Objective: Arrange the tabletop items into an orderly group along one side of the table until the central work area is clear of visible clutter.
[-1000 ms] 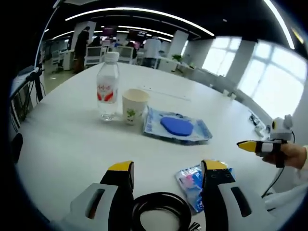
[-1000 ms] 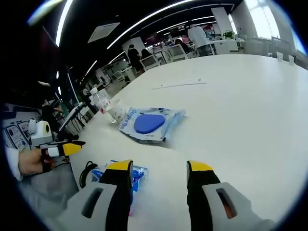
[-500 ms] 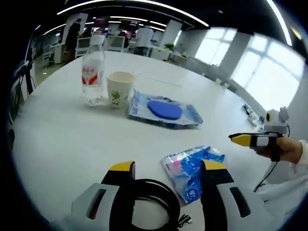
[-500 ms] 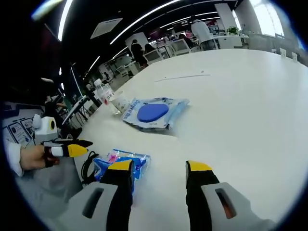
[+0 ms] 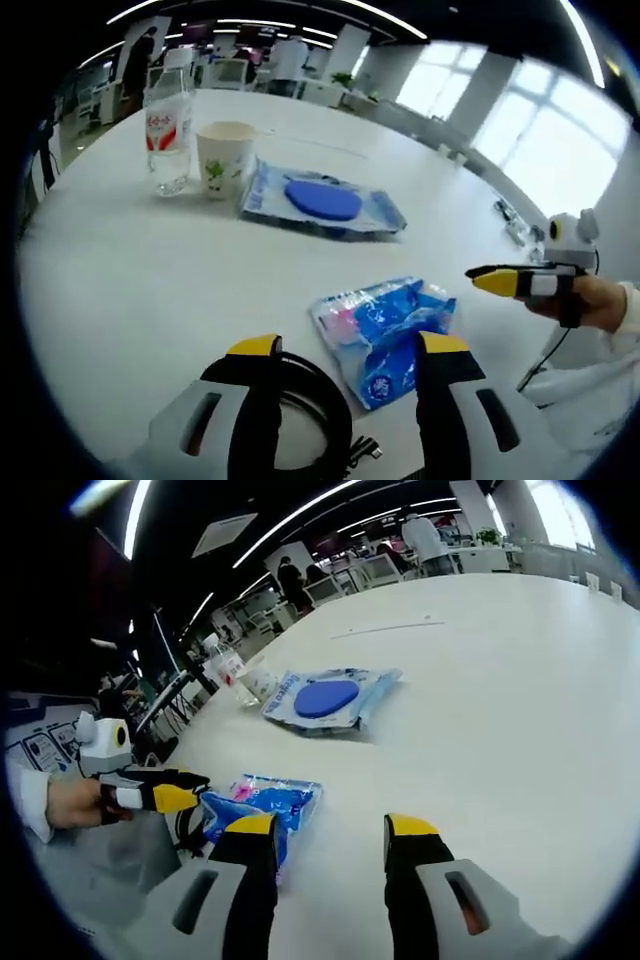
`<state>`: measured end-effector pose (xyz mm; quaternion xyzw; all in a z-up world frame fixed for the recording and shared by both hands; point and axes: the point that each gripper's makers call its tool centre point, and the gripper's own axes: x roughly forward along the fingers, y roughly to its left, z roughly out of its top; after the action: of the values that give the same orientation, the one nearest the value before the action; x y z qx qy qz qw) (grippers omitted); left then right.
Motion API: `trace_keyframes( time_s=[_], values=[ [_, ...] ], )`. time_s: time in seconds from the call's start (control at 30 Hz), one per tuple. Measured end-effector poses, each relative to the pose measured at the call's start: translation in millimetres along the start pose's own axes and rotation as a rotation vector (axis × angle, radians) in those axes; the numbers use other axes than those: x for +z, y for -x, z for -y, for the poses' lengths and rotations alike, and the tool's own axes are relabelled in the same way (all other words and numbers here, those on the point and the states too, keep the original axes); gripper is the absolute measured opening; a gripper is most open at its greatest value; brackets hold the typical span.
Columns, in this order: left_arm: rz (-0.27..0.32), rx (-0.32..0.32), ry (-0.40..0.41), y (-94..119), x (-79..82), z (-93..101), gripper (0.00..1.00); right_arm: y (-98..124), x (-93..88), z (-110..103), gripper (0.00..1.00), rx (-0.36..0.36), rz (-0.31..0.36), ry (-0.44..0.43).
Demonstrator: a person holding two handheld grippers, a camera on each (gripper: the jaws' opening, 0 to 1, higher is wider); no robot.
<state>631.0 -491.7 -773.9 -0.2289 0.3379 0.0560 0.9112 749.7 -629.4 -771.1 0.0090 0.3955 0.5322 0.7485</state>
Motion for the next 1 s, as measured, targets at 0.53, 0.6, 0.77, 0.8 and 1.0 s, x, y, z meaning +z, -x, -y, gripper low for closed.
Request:
trace_keyframes(
  time_s=[0.53,0.6,0.77,0.8,1.0],
  values=[
    [-0.039,-0.011,0.035,-13,-10.6,15.7,0.39,0,-17.9,-17,0.33,0.060,-0.038,0.019],
    [-0.051,-0.016,0.035,-14,-13.7,19.4,0.37,0,-19.9,-19,0.32,0.068,-0.042,0.023],
    [-0.068,-0.017,0.021,-15,-18.8,22.0,0.34,-9,-26.7,-25,0.30,0.089,-0.065,0.044],
    [-0.070,-0.015,0.020,-16,-19.3,21.9,0.33,-11,-27.4,-26,0.29,0.093,-0.071,0.048],
    [-0.076,-0.006,0.026,-17,-21.8,22.4,0.28,-20,-36.6,-33,0.27,0.107,-0.114,0.061]
  ],
)
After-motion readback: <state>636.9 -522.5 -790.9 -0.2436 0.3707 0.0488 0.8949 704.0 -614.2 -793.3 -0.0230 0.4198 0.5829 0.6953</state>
